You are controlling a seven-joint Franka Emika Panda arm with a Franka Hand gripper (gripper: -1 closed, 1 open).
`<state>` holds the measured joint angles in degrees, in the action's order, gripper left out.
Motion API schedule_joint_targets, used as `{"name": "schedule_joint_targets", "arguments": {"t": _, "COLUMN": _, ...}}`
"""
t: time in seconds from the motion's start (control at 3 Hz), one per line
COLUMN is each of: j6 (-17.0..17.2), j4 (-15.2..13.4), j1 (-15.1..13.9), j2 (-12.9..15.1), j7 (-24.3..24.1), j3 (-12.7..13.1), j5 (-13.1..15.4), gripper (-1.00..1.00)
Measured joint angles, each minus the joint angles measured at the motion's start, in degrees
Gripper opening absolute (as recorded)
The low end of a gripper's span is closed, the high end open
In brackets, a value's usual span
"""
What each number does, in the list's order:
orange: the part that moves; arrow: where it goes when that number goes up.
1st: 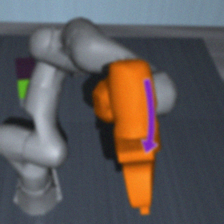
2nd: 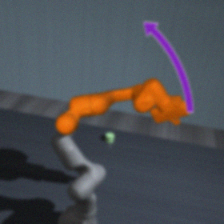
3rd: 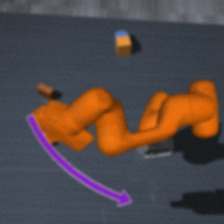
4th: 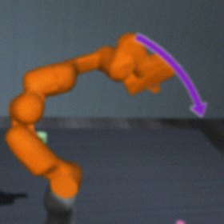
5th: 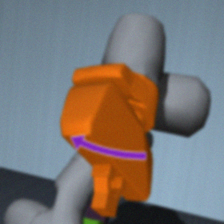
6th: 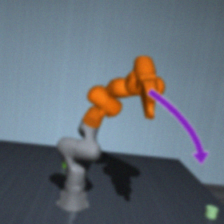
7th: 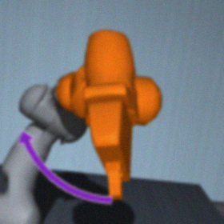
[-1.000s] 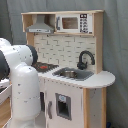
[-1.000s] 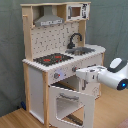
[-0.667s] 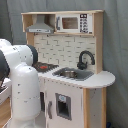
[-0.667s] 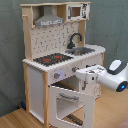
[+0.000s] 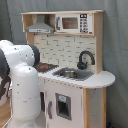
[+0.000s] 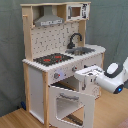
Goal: Play with the kitchen
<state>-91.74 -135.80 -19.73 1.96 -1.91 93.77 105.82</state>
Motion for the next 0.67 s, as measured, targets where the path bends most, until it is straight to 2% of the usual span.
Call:
{"name": "schedule_joint_targets", "arguments": {"t": 0.33, "j6": 0.00, "j4": -3.46, "j1": -1.52, "j2": 0.01, "j7": -1.73, "j3": -0.97, "j5": 4.19, "gripper": 1.00}}
{"name": "schedule_joint_targets", "arguments": {"t": 0.67, "j6": -1.15, "j4": -5.76, "j1": -6.10, "j2": 0.05, "j7": -1.74, "j3": -1.40, "j5": 7.04, "gripper": 1.00}}
